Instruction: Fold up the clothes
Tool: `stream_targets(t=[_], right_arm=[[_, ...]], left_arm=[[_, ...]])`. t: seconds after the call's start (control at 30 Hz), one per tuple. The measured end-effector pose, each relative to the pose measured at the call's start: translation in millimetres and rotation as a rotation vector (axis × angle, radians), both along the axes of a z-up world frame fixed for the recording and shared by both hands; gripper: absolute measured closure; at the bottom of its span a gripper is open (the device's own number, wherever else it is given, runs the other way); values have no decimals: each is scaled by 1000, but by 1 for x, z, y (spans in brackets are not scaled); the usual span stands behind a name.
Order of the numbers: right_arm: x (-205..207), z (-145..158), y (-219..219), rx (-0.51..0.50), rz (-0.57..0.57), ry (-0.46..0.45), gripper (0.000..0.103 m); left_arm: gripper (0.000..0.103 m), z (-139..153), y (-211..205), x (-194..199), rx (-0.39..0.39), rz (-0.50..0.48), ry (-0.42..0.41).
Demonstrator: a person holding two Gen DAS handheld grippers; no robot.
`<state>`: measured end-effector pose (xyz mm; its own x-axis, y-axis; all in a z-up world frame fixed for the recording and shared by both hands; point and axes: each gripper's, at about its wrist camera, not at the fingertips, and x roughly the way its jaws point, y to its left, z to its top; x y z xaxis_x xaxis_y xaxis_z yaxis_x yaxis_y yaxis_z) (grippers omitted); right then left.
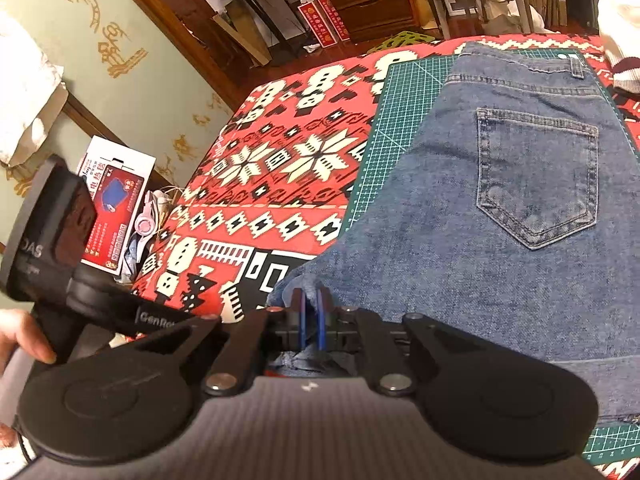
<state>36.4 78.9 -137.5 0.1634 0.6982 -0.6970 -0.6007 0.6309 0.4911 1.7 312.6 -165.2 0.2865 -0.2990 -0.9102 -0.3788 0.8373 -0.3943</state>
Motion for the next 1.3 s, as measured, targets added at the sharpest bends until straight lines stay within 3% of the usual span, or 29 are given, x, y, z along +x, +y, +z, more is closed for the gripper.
stream_targets(t=[0.17, 0.27, 0.37, 0.47, 0.53, 0.57, 0.6, 0.77, 1.0, 1.17, 1.3], right_arm=[[0, 0, -3, 4, 7, 6, 97], [1, -1, -5, 18, -2, 21, 96], [1, -2, -6, 24, -4, 28, 96], [0, -2, -5, 27, -2, 31, 96], [0, -2, -3, 34, -1, 41, 96], [0, -1, -1, 38, 0, 46, 96], [0, -1, 1, 40, 3, 48, 96], [-6, -2, 16, 20, 46, 50, 96], [-25, -31, 39, -10, 89, 109, 97], [-34, -40, 48, -28, 98, 90, 96], [-34, -32, 46, 0, 122, 108, 86]], left_arm=[[87, 4, -8, 0, 68, -41, 32], [72, 4, -6, 0, 35, -40, 14], [72, 3, 6, -2, -40, 24, -7], [72, 0, 14, -2, -69, 72, -17], [83, -5, 13, 1, -57, 70, 3], [96, -7, 10, 3, -44, 58, 19], [96, -9, 8, 5, -32, 46, 35], [98, 1, 10, -1, -16, 28, 5], [100, 7, 20, -11, 33, 85, 19], [98, 8, 32, -17, -29, 153, -27], [97, 6, 37, -16, -101, 176, -58]])
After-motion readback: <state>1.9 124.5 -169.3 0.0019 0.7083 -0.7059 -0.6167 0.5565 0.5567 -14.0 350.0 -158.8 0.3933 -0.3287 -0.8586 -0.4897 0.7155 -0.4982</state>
